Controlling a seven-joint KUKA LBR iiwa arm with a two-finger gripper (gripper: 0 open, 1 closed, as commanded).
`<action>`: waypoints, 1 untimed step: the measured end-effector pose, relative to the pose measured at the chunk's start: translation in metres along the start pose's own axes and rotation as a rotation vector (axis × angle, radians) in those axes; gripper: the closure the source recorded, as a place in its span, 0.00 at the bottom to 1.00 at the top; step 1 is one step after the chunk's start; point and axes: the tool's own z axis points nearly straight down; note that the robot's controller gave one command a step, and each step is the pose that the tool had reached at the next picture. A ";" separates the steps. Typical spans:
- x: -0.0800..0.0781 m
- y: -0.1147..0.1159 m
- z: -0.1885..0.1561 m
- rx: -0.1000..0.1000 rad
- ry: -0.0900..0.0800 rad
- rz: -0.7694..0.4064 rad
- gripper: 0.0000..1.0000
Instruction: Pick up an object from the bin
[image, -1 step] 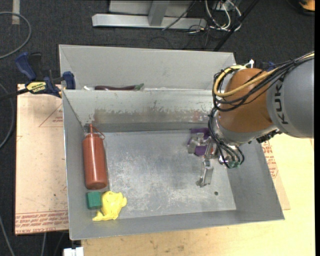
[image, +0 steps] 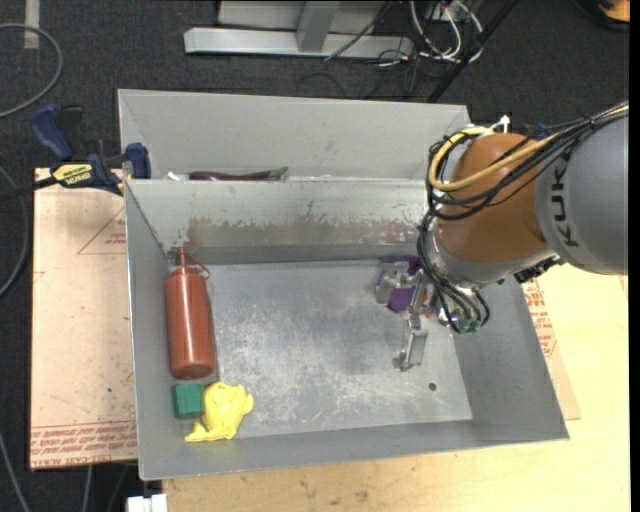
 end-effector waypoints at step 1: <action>-0.053 -0.054 0.056 0.000 -0.007 -0.032 0.00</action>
Offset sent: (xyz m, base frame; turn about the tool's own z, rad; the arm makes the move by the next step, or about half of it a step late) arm 0.0579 -0.0611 -0.0510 0.7039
